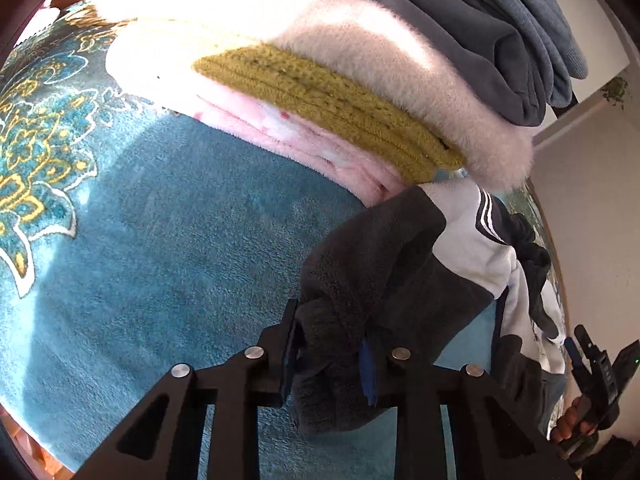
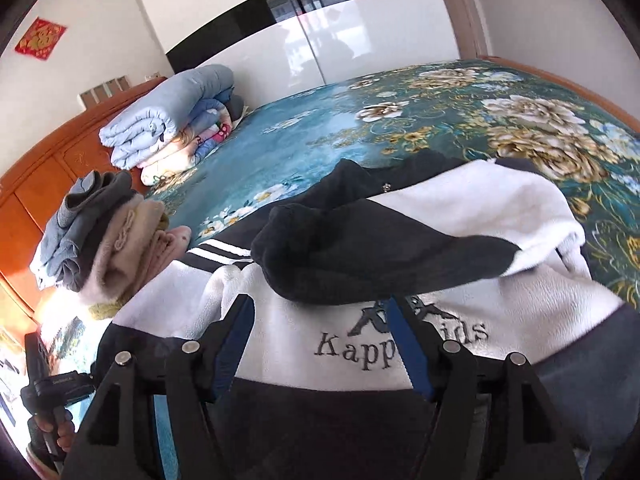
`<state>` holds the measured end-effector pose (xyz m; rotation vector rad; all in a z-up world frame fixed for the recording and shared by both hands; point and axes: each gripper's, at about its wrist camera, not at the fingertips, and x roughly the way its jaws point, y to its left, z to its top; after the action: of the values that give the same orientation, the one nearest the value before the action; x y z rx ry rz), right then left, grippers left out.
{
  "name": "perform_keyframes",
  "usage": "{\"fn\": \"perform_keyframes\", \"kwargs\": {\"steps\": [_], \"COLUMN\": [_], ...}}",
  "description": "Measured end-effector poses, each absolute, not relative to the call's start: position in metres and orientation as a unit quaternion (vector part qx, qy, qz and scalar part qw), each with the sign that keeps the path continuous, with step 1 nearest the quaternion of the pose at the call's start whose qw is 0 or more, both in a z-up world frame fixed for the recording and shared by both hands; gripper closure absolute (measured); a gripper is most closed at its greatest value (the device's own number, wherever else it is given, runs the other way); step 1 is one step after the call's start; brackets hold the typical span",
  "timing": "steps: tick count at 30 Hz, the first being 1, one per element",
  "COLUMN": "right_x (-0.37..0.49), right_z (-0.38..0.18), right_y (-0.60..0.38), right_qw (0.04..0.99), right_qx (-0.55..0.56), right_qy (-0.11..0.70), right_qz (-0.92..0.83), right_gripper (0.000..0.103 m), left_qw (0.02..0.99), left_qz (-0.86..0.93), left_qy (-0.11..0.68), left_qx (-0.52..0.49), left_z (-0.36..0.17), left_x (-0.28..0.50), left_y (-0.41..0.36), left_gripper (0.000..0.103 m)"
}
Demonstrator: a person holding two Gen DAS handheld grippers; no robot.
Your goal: Fold clothes
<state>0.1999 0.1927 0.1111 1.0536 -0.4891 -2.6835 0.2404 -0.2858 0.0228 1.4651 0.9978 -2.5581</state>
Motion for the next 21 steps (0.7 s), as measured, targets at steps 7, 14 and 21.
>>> {"fn": "perform_keyframes", "kwargs": {"steps": [7,14,21], "right_x": [0.214,0.233,0.238], "right_z": [0.101,0.080,0.082], "right_y": [0.256,0.319,0.350], "right_qw": [0.082,0.032,-0.011], "right_qx": [0.311,0.270,0.262], "right_qy": [-0.272,-0.355,-0.392], "right_qz": [-0.907,-0.895,-0.882], "right_gripper": [0.033,0.033,0.033], "left_qw": [-0.096,-0.173,-0.233], "left_qz": [-0.854,-0.882,-0.863], "left_qy": [0.289,0.179,0.038], "left_qx": [0.423,0.401,0.448], "left_z": [0.138,0.271,0.262], "left_x": [0.220,0.125,0.045], "left_y": [-0.228,-0.111,0.087], "left_gripper": [0.080,0.080,0.080]}}
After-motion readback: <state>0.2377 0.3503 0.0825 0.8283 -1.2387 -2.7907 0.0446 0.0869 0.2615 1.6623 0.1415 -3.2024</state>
